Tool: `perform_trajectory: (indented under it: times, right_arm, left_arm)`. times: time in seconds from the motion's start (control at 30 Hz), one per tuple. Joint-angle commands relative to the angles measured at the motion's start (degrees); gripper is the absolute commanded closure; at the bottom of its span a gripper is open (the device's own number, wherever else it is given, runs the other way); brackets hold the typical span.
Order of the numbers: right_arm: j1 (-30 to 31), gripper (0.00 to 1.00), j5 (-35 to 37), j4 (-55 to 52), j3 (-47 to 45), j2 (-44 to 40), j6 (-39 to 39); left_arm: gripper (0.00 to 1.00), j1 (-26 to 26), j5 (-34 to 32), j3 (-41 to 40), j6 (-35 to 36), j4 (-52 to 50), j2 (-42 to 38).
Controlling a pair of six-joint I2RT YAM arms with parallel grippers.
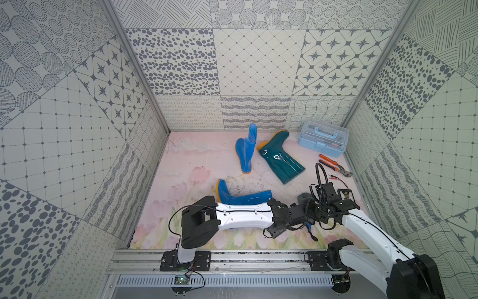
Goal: Wipe the rubber boots with a cloth
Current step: Adjust the rubber boot at the center of the board.
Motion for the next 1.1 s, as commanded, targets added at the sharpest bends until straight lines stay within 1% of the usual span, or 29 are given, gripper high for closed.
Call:
perform_trajectory:
  times: [0.0, 0.13, 0.2, 0.27, 0.3, 0.37, 0.4, 0.5, 0.6, 0.67, 0.77, 0.87, 0.97, 1.07]
  right_arm:
    - [-0.2, 0.97, 0.1, 3.3, 0.0, -0.3, -0.4]
    - [-0.3, 0.97, 0.3, 3.7, -0.2, -0.1, -0.9]
    - [-0.3, 0.97, 0.4, 3.5, -0.2, 0.2, -1.2]
    - [-0.4, 0.97, 0.3, 3.6, -0.1, 0.4, -1.3]
    - [-0.4, 0.97, 0.3, 3.6, -0.2, 0.3, -1.3]
    - [-0.4, 0.97, 0.2, 3.8, -0.4, 0.2, -1.4]
    - [-0.4, 0.97, 0.2, 3.9, -0.5, 0.1, -1.4]
    - [-0.4, 0.97, -0.1, 4.0, -0.6, 0.0, -1.5]
    - [-0.4, 0.97, -0.3, 3.9, -0.6, -0.5, -1.5]
    - [-0.4, 0.97, -0.4, 3.8, -0.7, -1.3, -1.5]
    - [-0.4, 0.97, -0.7, 2.9, -0.6, -2.9, -1.1]
    - [-0.4, 0.97, -2.1, 2.1, -0.6, -5.3, 0.0]
    - [-0.4, 0.97, -2.3, 0.6, -0.2, -7.8, 0.4]
    - [-0.5, 0.98, -2.0, -1.1, 1.0, -9.6, -0.1]
  left_arm:
    - [0.25, -1.1, -1.8, 1.2, 11.1, 5.2, 5.0]
    - [0.25, -0.8, -7.6, 3.0, 8.8, 4.9, 9.1]
    - [0.25, -0.2, -9.5, 3.6, 6.8, 4.8, 10.1]
    - [0.28, 0.2, -12.0, 3.9, 4.9, 4.6, 10.4]
    - [0.32, 0.5, -13.2, 3.9, 4.3, 4.2, 10.4]
    - [0.45, 0.5, -15.6, 4.2, 3.5, 3.5, 10.3]
    - [0.57, 0.5, -16.6, 4.5, 3.3, 2.9, 10.0]
    - [1.00, 0.6, -19.8, 4.3, 2.6, 1.7, 7.9]
    - [1.00, 0.9, -20.8, 5.3, 2.6, -0.1, 5.3]
    - [1.00, 1.2, -20.8, 8.2, 2.5, -2.8, 4.0]
    - [1.00, 1.1, -19.7, 15.9, 2.4, -8.1, 2.8]
    - [1.00, 0.3, -17.7, 25.2, 0.6, -12.5, 2.2]
    - [1.00, -1.5, -17.3, 31.1, 1.3, -13.0, 1.2]
    - [1.00, -2.3, -15.9, 34.6, 3.0, -10.8, -0.5]
